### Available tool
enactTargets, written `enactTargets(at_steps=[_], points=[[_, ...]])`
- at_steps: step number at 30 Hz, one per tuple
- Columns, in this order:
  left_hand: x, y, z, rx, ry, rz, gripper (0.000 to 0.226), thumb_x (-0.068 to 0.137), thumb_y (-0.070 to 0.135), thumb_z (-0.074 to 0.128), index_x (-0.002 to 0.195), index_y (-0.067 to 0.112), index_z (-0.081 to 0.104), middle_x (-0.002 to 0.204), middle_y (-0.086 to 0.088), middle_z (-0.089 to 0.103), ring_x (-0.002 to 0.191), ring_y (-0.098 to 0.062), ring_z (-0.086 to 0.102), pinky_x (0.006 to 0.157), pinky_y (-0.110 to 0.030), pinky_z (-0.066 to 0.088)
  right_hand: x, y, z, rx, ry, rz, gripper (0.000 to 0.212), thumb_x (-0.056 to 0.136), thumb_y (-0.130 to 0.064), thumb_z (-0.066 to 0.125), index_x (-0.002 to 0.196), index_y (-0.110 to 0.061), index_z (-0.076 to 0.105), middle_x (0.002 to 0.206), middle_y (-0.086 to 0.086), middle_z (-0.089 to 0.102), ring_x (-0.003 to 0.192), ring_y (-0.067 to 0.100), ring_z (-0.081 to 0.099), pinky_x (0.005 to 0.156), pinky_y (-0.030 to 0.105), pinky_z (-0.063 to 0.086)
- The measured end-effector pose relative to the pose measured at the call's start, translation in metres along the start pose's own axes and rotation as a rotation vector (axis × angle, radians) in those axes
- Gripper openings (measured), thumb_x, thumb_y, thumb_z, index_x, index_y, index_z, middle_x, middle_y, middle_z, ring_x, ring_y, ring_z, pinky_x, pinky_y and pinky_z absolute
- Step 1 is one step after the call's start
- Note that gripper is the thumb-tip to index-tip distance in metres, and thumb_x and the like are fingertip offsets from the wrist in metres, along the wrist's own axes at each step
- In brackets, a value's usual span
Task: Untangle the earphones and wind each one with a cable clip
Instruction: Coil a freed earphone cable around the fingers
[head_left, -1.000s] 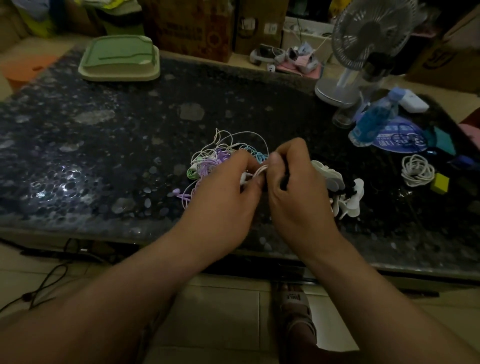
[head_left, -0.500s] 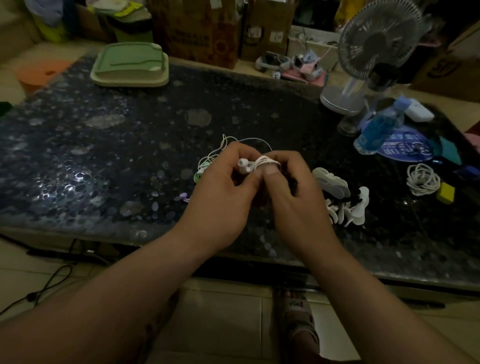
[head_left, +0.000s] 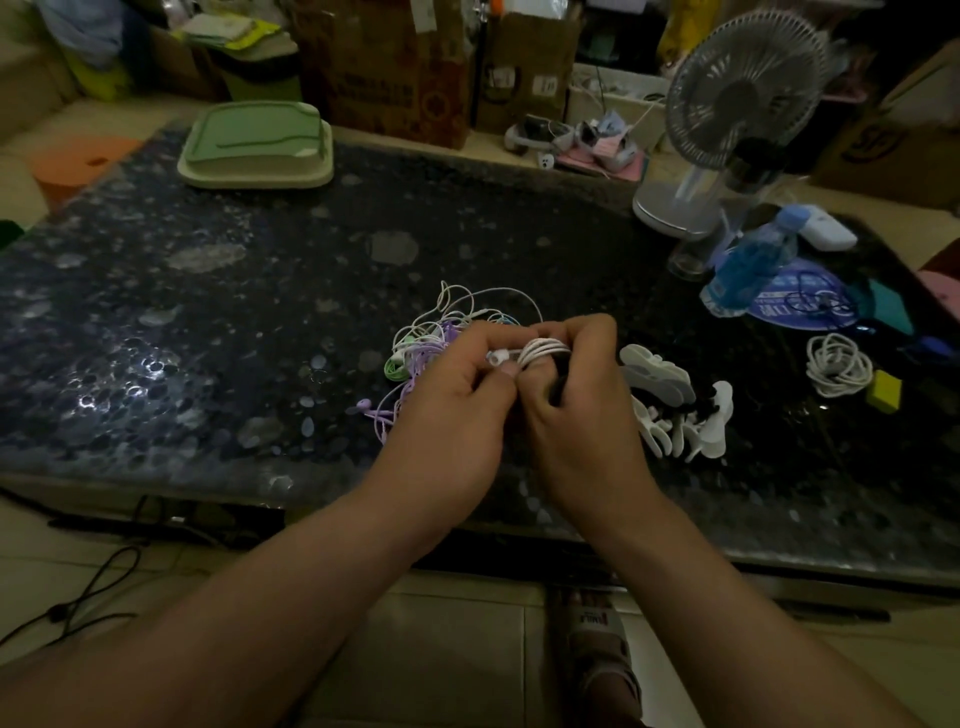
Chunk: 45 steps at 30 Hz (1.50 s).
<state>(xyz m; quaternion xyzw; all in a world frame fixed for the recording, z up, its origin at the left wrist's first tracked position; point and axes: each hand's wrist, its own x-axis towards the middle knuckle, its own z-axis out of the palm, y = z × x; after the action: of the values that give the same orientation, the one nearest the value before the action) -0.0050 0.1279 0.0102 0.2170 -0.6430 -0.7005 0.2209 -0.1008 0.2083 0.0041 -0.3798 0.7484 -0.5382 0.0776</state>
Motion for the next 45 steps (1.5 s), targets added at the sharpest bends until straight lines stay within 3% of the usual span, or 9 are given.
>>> enactTargets(at_steps=[7,10,15,20,27,32,35,40,45], points=[[0.012,-0.009,-0.013,0.076,0.041,0.006,0.025,0.109,0.013,0.049,0.117,0.024,0.070,0.107,0.003,0.077,0.102,-0.014,0.074,0.091,-0.036,0.061,0.007,0.000,-0.017,-0.027,-0.434,0.176,0.044,0.095,-0.019,0.062,0.134,-0.031,0.045,0.113,-0.016,0.064,0.096,-0.011,0.063,0.070,0.006,0.047],[0.019,-0.014,-0.018,0.092,0.065,-0.037,0.026,0.109,0.014,0.051,0.111,0.028,0.072,0.105,0.000,0.077,0.101,-0.021,0.075,0.089,-0.045,0.062,0.013,0.006,-0.028,-0.084,-0.613,0.142,0.055,0.100,-0.018,0.061,0.148,-0.037,0.043,0.127,-0.018,0.064,0.112,-0.006,0.062,0.093,0.021,0.053],[0.027,-0.006,-0.025,-0.123,-0.004,-0.156,0.024,0.107,0.008,0.048,0.118,0.010,0.069,0.108,-0.012,0.077,0.089,-0.021,0.073,0.077,-0.034,0.058,0.023,0.013,-0.046,-0.145,-0.529,0.115,0.021,0.106,-0.039,0.054,0.119,-0.035,0.070,0.096,0.004,0.074,0.086,0.025,0.070,0.082,0.054,0.058],[0.024,-0.006,-0.012,-0.259,-0.053,-0.158,0.024,0.106,0.019,0.054,0.123,0.005,0.063,0.101,-0.007,0.075,0.090,-0.022,0.072,0.079,-0.034,0.060,0.028,0.016,-0.039,-0.209,-0.349,0.063,0.021,0.105,-0.041,0.055,0.116,-0.033,0.072,0.101,-0.001,0.070,0.093,0.014,0.066,0.085,0.049,0.056],[0.028,-0.005,-0.010,-0.424,0.001,-0.147,0.035,0.106,0.015,0.053,0.134,-0.007,0.056,0.119,-0.022,0.071,0.099,-0.025,0.074,0.080,-0.031,0.061,0.023,0.016,-0.046,-0.144,-0.450,0.096,0.033,0.103,-0.040,0.060,0.136,-0.045,0.059,0.121,-0.011,0.057,0.109,0.001,0.060,0.099,0.034,0.055],[0.027,-0.007,-0.013,-0.422,-0.036,-0.178,0.032,0.108,0.018,0.052,0.133,0.000,0.059,0.127,-0.021,0.070,0.112,-0.032,0.073,0.086,-0.036,0.061,0.025,0.015,-0.047,-0.018,-0.434,0.128,0.033,0.101,-0.042,0.059,0.134,-0.045,0.062,0.129,-0.005,0.064,0.121,0.009,0.063,0.105,0.046,0.053],[0.025,-0.009,-0.013,-0.330,-0.047,-0.198,0.031,0.108,0.021,0.052,0.130,0.003,0.062,0.119,-0.014,0.075,0.105,-0.026,0.074,0.079,-0.032,0.060,0.025,0.012,-0.044,0.025,-0.398,0.159,0.030,0.106,-0.032,0.055,0.131,-0.044,0.064,0.129,-0.002,0.062,0.114,0.006,0.064,0.097,0.038,0.057],[0.028,-0.013,-0.017,-0.289,-0.152,-0.281,0.040,0.105,0.029,0.054,0.135,0.003,0.060,0.119,-0.018,0.073,0.097,-0.026,0.068,0.075,-0.037,0.058,0.025,0.004,-0.040,0.283,-0.352,0.306,0.028,0.104,-0.012,0.048,0.112,-0.019,0.074,0.095,0.011,0.073,0.072,0.016,0.061,0.050,0.022,0.041],[0.027,-0.010,-0.012,-0.197,-0.253,-0.272,0.036,0.109,0.035,0.038,0.127,0.017,0.064,0.096,-0.005,0.070,0.075,-0.017,0.056,0.060,-0.032,0.043,0.024,0.003,-0.033,0.380,-0.349,0.361,0.025,0.103,-0.015,0.049,0.109,-0.018,0.073,0.092,0.011,0.072,0.071,0.022,0.056,0.051,0.020,0.042]])
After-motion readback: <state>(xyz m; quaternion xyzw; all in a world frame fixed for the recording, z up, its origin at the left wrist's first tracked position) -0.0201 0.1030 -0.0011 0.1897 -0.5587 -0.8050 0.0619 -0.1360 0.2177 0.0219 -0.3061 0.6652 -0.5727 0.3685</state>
